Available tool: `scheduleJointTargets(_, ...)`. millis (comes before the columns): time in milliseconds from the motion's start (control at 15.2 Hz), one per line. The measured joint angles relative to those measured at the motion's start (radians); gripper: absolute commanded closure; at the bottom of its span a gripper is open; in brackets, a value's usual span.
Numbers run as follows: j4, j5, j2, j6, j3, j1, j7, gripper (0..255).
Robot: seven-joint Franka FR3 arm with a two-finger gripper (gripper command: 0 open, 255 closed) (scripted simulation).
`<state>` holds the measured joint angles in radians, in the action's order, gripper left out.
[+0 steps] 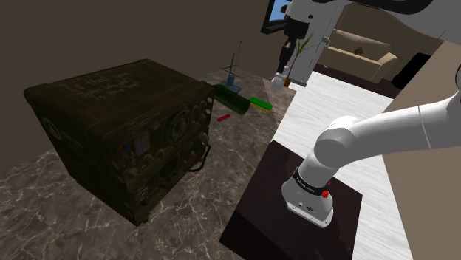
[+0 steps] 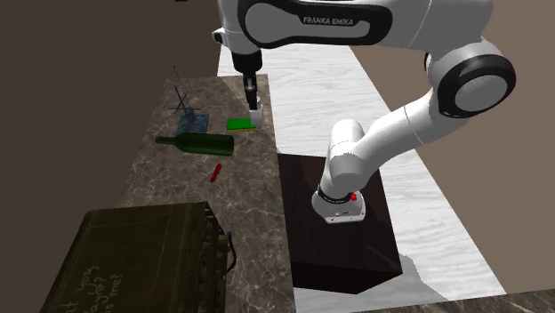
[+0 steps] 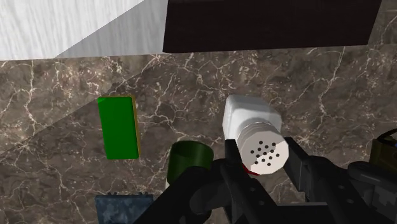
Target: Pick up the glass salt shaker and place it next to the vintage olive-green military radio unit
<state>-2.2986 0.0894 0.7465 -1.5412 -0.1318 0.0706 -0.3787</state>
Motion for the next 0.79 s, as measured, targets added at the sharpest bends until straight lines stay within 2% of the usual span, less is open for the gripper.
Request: scheduleJointTargets(792, 0.203, -0.010, -0.058, 0.146, 0.009, -0.006, -0.003, 255)
